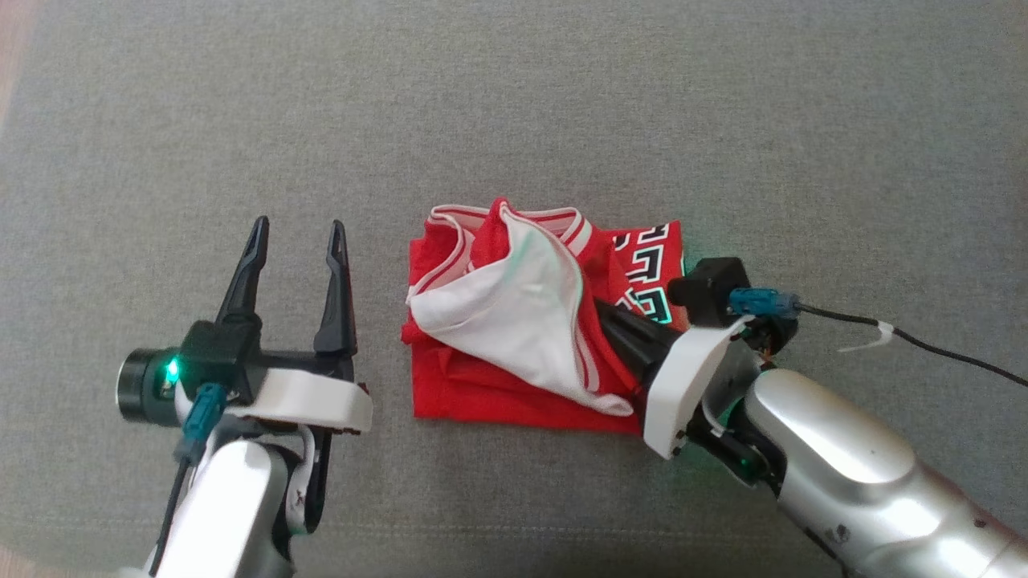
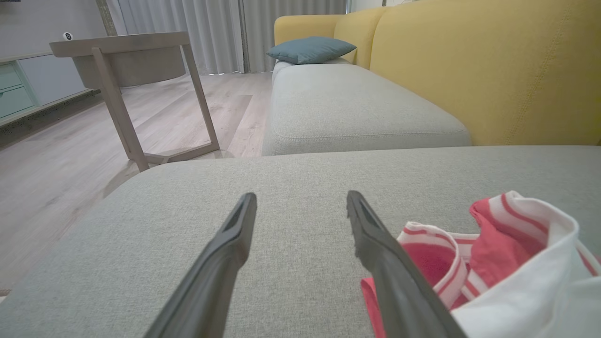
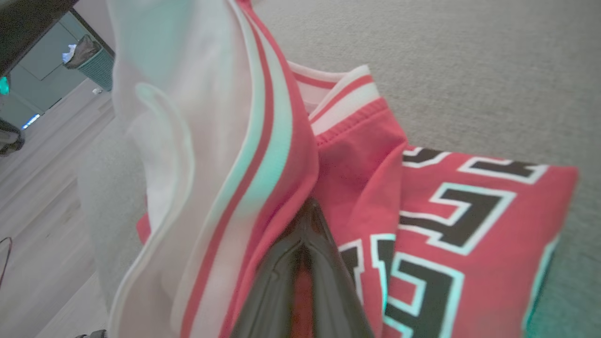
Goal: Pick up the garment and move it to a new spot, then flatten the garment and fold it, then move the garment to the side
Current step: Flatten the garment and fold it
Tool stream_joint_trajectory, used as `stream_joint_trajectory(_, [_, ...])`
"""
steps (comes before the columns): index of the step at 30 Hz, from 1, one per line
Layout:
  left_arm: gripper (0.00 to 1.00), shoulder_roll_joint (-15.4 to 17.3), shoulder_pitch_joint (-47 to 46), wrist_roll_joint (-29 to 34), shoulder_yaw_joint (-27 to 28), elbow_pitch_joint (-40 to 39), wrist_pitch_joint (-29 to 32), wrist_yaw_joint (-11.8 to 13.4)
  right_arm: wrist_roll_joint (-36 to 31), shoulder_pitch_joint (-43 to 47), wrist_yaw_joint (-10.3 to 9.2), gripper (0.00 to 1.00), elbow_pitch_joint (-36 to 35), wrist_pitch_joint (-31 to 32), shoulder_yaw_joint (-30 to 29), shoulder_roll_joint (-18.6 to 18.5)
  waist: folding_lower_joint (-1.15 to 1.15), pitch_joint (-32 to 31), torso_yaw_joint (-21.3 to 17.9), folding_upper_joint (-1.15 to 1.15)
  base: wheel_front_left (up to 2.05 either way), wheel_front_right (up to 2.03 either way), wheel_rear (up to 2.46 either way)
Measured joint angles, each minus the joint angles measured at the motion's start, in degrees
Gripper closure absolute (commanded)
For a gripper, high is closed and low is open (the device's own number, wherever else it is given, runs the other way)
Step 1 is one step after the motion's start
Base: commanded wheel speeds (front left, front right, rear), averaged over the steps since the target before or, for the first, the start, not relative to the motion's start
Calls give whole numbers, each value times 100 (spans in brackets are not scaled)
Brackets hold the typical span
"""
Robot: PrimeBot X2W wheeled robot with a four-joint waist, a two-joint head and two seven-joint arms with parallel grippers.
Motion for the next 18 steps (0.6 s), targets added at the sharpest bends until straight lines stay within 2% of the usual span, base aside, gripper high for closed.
stream_joint_trajectory(7, [0, -2, 1, 0, 1, 4, -1, -19, 566, -170, 0, 100, -276, -1, 592, -132, 0, -55, -16, 0, 0, 0, 0])
stream_joint_trajectory(18, [0, -31, 4, 1, 2, 8, -1, -21, 978, -405, 0, 100, -412, -7, 1466, -234, 0, -78, 38, 0, 0, 0, 0])
